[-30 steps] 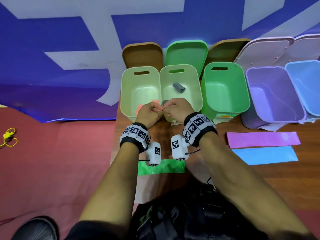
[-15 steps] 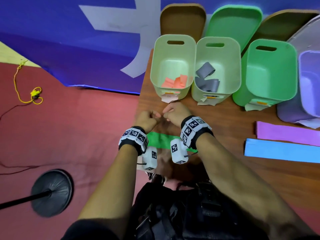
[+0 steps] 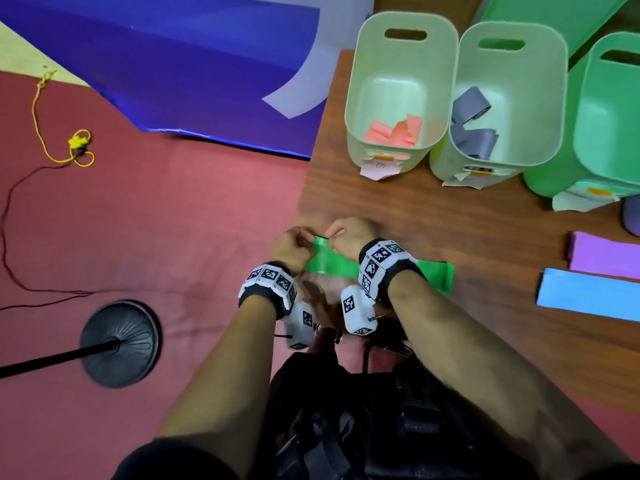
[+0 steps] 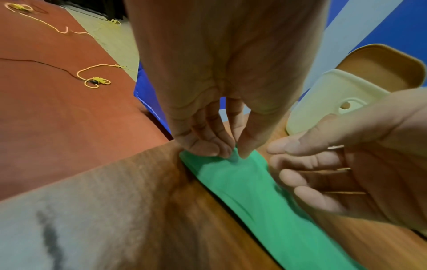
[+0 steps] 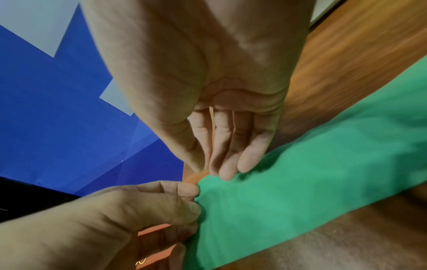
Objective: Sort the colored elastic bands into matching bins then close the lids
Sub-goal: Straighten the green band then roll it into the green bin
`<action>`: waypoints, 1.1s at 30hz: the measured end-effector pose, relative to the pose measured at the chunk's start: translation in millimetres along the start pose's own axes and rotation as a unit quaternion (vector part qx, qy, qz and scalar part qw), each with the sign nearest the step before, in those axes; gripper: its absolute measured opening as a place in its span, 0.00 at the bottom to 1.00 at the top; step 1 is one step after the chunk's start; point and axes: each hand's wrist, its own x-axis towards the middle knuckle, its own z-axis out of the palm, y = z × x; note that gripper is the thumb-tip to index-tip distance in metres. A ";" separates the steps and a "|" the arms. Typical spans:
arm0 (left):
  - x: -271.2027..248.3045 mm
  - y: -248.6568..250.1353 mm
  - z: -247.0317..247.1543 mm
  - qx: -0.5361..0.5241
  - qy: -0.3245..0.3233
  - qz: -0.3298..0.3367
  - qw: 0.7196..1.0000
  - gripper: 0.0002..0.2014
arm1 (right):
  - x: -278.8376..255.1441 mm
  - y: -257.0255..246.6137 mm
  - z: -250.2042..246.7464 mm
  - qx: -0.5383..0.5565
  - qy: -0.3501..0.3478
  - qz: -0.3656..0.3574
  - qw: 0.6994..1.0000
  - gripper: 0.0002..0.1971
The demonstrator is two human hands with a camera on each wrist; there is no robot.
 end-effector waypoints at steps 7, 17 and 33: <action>4.6 -15.8 -8.5 0.051 0.030 -0.031 0.998 0.13 | 10.5 -3.6 17.9 -0.013 0.013 -0.006 1.000 0.13; 2.4 -19.5 -12.6 0.054 0.037 -0.034 0.997 0.11 | 5.5 -8.3 17.8 -0.016 -0.002 -0.024 1.000 0.13; 16.1 38.2 -16.3 -0.110 0.030 0.072 0.991 0.13 | -4.5 -21.8 -9.1 -0.001 0.037 -0.080 0.996 0.17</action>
